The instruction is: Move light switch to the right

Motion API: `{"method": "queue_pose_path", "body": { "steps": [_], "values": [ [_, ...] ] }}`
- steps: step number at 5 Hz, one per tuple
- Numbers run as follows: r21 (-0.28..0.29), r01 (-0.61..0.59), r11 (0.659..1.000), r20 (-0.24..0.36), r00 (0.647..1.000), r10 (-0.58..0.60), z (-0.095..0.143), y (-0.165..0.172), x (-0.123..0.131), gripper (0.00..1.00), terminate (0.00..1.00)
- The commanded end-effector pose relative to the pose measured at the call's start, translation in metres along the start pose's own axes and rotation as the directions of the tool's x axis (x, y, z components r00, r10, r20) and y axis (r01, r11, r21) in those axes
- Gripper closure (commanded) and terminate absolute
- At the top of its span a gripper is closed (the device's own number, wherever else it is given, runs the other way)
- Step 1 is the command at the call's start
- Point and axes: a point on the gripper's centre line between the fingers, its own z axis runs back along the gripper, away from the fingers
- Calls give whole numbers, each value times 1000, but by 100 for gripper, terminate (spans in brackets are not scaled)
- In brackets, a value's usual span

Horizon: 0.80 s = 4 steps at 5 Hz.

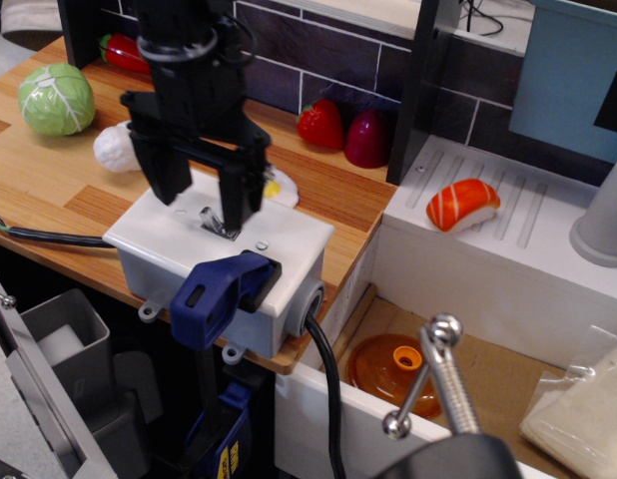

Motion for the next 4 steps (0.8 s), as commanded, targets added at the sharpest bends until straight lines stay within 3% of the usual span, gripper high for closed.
{"method": "queue_pose_path", "body": {
  "steps": [1,4],
  "values": [
    [-13,-41,999,92,995,42,1,-11,1,0,0],
    [-46,-40,998,38,998,42,-10,-45,14,0,0]
  ]
}}
